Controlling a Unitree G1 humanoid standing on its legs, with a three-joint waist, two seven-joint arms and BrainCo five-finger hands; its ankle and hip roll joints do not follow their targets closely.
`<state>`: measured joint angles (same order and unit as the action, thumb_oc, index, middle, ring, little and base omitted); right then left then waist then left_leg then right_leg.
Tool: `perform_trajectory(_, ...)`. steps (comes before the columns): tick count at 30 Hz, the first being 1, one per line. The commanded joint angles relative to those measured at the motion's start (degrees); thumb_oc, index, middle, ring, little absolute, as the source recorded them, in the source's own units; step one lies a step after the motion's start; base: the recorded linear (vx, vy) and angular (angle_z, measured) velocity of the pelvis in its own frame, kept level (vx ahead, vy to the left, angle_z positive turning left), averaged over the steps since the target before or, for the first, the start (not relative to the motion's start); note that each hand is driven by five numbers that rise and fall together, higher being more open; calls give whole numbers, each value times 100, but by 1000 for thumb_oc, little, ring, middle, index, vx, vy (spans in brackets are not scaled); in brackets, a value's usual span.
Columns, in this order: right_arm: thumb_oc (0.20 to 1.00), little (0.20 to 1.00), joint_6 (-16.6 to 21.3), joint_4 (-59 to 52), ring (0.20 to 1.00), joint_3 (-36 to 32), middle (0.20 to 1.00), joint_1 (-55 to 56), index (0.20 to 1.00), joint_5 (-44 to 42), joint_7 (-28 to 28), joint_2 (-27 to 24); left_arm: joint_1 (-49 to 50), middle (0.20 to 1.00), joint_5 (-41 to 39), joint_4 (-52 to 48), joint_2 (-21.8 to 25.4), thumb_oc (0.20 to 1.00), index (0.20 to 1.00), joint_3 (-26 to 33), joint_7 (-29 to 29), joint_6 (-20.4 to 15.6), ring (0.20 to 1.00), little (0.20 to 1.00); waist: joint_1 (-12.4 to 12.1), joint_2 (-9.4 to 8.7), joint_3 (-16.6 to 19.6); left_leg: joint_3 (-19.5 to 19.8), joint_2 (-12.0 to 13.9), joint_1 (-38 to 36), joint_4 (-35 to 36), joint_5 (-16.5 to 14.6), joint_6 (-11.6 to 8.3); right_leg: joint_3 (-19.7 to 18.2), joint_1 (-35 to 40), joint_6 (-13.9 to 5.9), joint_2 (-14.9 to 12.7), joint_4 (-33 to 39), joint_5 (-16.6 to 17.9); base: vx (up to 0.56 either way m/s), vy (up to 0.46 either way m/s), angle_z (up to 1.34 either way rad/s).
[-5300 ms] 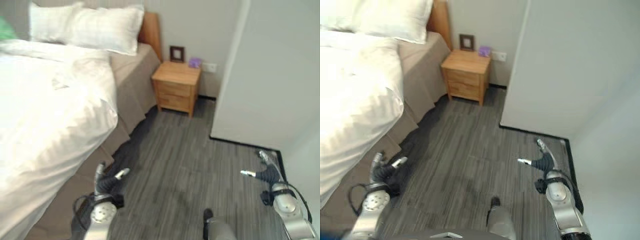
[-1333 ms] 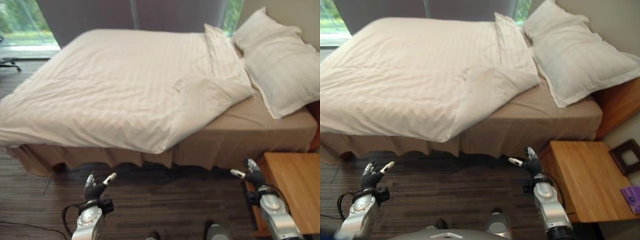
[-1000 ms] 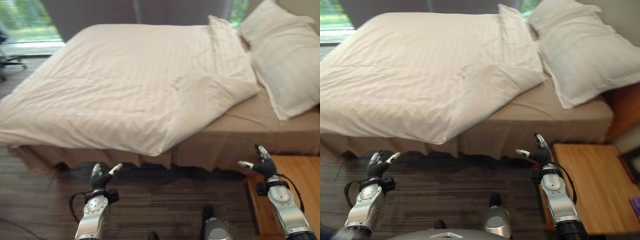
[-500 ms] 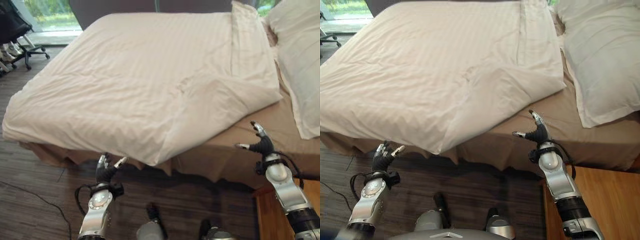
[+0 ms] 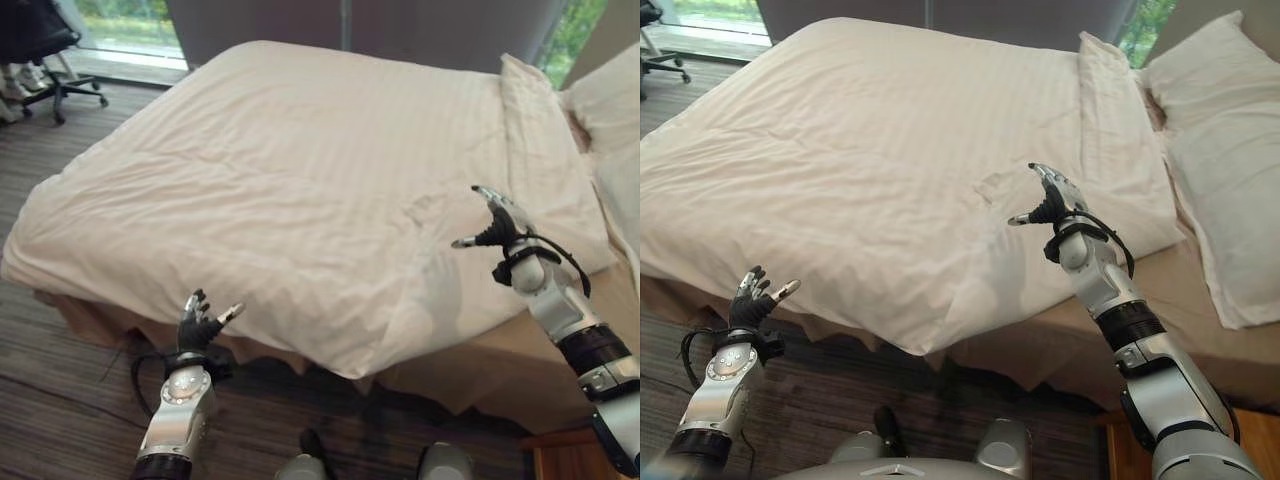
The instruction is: Making the bed.
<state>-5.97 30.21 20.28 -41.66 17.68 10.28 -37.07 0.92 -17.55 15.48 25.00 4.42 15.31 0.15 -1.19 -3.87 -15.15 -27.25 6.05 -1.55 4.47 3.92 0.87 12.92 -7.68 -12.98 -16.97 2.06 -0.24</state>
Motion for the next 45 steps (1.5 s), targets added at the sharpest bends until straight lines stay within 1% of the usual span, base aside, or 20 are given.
perform_trajectory(1,1000,1000,-2,91,1000,-155,1000,-444,1000,-201,287,-311,24,1000,266,-402,484,1000,1000,44,-43,-261,1000,1000,90,-184,-152,250,695,-415,53,166,-1036,-79,93,153,374,101,575,157,-129,101)
perform_trajectory(2,1000,1000,-21,198,1000,-182,1000,-419,1000,-191,329,-311,-16,1000,373,-339,528,1000,1000,14,-37,-237,1000,1000,80,-199,-163,325,725,-435,53,120,-1070,-64,5,84,263,98,689,295,-204,90)
perform_trajectory(3,1000,1000,-62,234,1000,-179,1000,-478,1000,-95,304,-444,7,1000,438,-330,500,1000,1000,81,-107,-227,1000,1000,55,-309,-119,307,667,-495,53,97,-1112,118,97,91,201,136,857,262,-191,77)
perform_trajectory(6,1000,1000,-100,314,1000,-162,1000,-655,1000,-82,279,-749,46,1000,351,-391,420,1000,1000,84,-136,-236,1000,1000,56,-249,-86,445,657,-358,53,119,-1140,323,153,101,191,260,963,157,-165,73)
perform_trajectory(9,1000,1000,-92,484,1000,-109,1000,-918,1000,-147,325,-909,106,1000,351,-420,336,1000,1000,99,-124,-242,1000,1000,66,-103,-76,539,754,-174,53,192,-1207,479,145,120,217,294,925,85,-132,35)
perform_trajectory(15,1000,1000,-110,694,1000,-43,1000,-1172,1000,-302,401,-938,116,1000,309,-481,226,1000,1000,126,-65,-254,1000,1000,77,144,-138,640,964,199,53,366,-1348,610,-33,205,354,294,816,46,-125,-6)
perform_trajectory(19,1000,1000,-143,992,1000,37,1000,-1329,1000,-387,480,-795,95,1000,335,-533,144,1000,1000,48,-31,-265,1000,1000,47,319,-278,698,1058,416,53,489,-1409,644,-193,244,421,294,755,-7,-106,10)
perform_trajectory(21,1000,1000,-160,1380,1000,37,1000,-1347,1000,-488,520,-535,44,1000,383,-620,67,1000,1000,-14,0,-277,1000,1000,28,486,-379,716,1086,562,53,537,-1456,667,-321,257,442,294,716,-28,-92,7)
perform_trajectory(22,1000,1000,-159,1382,1000,38,1000,-1347,1000,-488,520,-534,44,1000,383,-620,67,1000,1000,-14,0,-277,1000,1000,28,487,-378,716,1087,561,53,536,-1457,667,-320,257,443,294,715,-39,-94,3)
perform_trajectory(23,576,576,-189,1630,576,143,576,-1298,576,-465,398,-404,-82,1000,426,-558,3,1000,1000,-94,3,-269,1000,1000,21,580,-416,686,1104,621,53,581,-1482,683,-370,266,429,294,688,-17,-42,3)
perform_trajectory(24,476,476,-185,1639,476,149,476,-1308,476,-468,400,-407,-90,1000,426,-550,-1,1000,1000,-96,3,-274,1000,1000,23,587,-418,688,1108,624,53,581,-1483,686,-371,267,432,294,687,0,-75,6)
perform_trajectory(25,200,200,-238,1948,200,190,200,-1272,200,-438,348,-267,-214,1000,455,-504,-88,1000,1000,-184,17,-275,1000,1000,35,657,-424,669,1113,608,53,593,-1486,700,-344,276,432,294,649,21,-38,6)
perform_trajectory(29,200,200,-303,2095,200,256,200,-1226,200,-395,262,-238,-311,1000,471,-443,-197,1000,1000,-273,16,-264,1000,1000,68,715,-418,696,1079,529,53,620,-1475,691,-253,301,427,294,631,3,-9,0)
perform_trajectory(30,200,200,-298,2002,200,336,200,-1157,200,-320,287,-165,-600,1000,648,417,-371,1000,1000,-536,122,-149,1000,1000,164,708,-380,670,1044,396,40,542,-1456,652,-116,291,420,294,596,34,44,-2)
perform_trajectory(35,200,200,-242,1836,200,266,200,-1089,200,-276,306,-313,-629,1000,615,853,-273,1000,1000,-657,29,-180,1000,1000,287,646,-195,560,907,70,53,347,-1365,534,42,256,369,294,680,37,71,-5)
perform_trajectory(39,200,200,-108,1206,200,-442,200,81,200,-437,438,-364,-447,1000,487,946,-242,1000,1000,-621,-100,-140,1000,1000,552,413,18,335,671,-377,53,19,-1186,360,126,144,267,294,942,-9,130,-19)
perform_trajectory(40,200,200,-118,1178,200,-471,200,118,200,-430,434,-362,-444,1000,485,946,-229,1000,1000,-633,-100,-140,1000,1000,533,392,33,328,658,-358,53,41,-1177,348,100,151,256,294,965,-40,119,-20)
perform_trajectory(42,200,200,-113,860,200,-756,200,715,200,-405,378,-269,-385,1000,505,1016,-262,1000,1000,-615,-155,-63,1000,1000,644,282,98,260,574,-493,53,-53,-1109,310,143,100,199,293,1090,-85,158,-28)
perform_trajectory(43,200,200,-86,725,200,-1044,200,1180,200,-367,354,-240,-335,1000,597,1169,-315,1000,1000,-612,-205,17,1000,1000,758,151,122,168,495,-622,53,-132,-1060,303,144,-13,105,240,1286,-105,163,-27)
perform_trajectory(45,200,200,-79,554,200,-1267,200,1547,200,-334,314,-271,-238,1000,652,1197,-305,1000,1000,-573,-262,73,1000,1000,824,32,132,27,442,-710,53,-166,-1036,391,102,-136,-20,182,1585,-102,127,-25)
